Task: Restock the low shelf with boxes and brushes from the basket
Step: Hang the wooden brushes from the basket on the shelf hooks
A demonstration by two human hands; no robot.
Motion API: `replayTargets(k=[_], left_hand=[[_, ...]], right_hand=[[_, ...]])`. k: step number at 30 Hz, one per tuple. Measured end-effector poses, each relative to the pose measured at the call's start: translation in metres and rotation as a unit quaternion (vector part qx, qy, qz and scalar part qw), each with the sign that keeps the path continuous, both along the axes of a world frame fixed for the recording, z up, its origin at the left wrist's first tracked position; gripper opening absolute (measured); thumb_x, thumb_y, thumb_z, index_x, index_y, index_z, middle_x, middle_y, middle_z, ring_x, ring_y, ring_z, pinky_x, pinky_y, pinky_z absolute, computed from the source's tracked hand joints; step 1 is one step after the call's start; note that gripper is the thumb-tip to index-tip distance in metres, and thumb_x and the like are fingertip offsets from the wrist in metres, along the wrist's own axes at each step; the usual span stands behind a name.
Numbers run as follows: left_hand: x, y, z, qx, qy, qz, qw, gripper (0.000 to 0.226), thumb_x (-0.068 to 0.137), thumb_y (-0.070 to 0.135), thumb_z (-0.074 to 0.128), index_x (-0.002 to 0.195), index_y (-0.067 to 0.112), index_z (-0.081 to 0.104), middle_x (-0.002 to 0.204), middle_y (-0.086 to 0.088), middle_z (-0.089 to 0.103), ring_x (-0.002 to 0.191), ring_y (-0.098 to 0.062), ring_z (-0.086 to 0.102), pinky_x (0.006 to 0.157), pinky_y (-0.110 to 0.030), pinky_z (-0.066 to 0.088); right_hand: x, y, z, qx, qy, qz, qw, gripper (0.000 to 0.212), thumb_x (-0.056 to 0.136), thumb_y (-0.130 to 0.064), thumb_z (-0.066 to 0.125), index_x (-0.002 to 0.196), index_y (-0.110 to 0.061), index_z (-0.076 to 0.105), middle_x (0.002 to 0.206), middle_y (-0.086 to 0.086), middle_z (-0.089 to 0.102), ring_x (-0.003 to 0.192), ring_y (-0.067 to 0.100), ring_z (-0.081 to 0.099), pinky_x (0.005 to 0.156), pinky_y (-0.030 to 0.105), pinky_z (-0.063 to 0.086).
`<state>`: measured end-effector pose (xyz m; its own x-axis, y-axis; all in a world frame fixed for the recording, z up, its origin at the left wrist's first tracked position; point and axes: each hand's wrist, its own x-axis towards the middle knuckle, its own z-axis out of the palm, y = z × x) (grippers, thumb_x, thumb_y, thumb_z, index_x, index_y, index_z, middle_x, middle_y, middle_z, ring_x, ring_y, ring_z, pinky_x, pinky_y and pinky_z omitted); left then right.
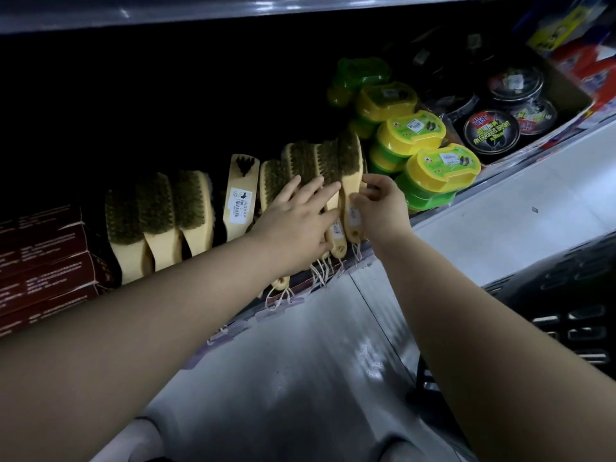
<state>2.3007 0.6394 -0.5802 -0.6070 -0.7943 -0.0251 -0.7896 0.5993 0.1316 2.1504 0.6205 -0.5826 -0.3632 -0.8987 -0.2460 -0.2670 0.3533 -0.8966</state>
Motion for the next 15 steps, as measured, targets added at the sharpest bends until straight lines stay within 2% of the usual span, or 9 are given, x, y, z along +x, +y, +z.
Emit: replayTargets(k=[3,6,8,12,15], left_hand=[[0.003,0.002,-0.003,-0.013,-0.015,-0.008,1.000,0.061,0.093,0.048,0.043,0.146,0.023,0.027,0.159,-0.004,-0.004,0.146,-0.023,-0.007,0.113,-0.041,-0.012],[0.004,0.003,-0.003,-0.016,-0.014,-0.013,1.000,0.060,0.094,0.047,0.042,0.146,0.022,0.027,0.159,-0.005,-0.004,0.146,-0.023,-0.006,0.114,-0.041,-0.011],[0.006,0.003,0.001,-0.011,0.007,-0.010,1.000,0.058,0.094,0.045,0.043,0.145,0.022,0.029,0.159,-0.004,0.000,0.146,-0.022,-0.005,0.114,-0.040,-0.012],[0.017,-0.001,0.013,-0.018,0.079,0.020,0.996,0.057,0.093,0.038,0.049,0.145,0.025,0.029,0.158,-0.001,0.015,0.145,-0.018,0.004,0.109,-0.031,-0.015],[0.037,-0.013,0.024,-0.044,0.117,0.098,0.987,0.057,0.091,0.026,0.052,0.144,0.025,0.030,0.153,0.001,0.026,0.142,-0.020,0.017,0.113,-0.034,-0.002]], right_hand=[[-0.003,0.001,-0.004,-0.003,0.066,0.022,0.998,0.034,0.091,-0.008,0.055,0.125,-0.014,0.052,0.091,-0.005,0.056,0.062,-0.002,0.053,0.052,0.012,0.043],[-0.002,0.001,-0.005,0.005,0.099,0.043,0.994,0.041,0.091,-0.012,0.054,0.131,-0.015,0.047,0.097,-0.005,0.053,0.074,0.007,0.055,0.064,0.020,0.048],[-0.001,0.002,-0.006,0.013,0.106,0.050,0.993,0.046,0.090,-0.016,0.056,0.134,-0.017,0.042,0.097,-0.008,0.052,0.085,0.014,0.056,0.077,0.031,0.049],[0.000,0.002,-0.005,0.015,0.108,0.049,0.993,0.047,0.088,-0.019,0.059,0.132,-0.017,0.042,0.089,-0.017,0.051,0.087,0.014,0.055,0.079,0.030,0.046],[0.000,-0.001,0.001,0.021,0.134,0.039,0.990,0.046,0.086,-0.021,0.060,0.129,-0.016,0.044,0.111,-0.003,0.057,0.098,0.019,0.056,0.082,0.031,0.045]])
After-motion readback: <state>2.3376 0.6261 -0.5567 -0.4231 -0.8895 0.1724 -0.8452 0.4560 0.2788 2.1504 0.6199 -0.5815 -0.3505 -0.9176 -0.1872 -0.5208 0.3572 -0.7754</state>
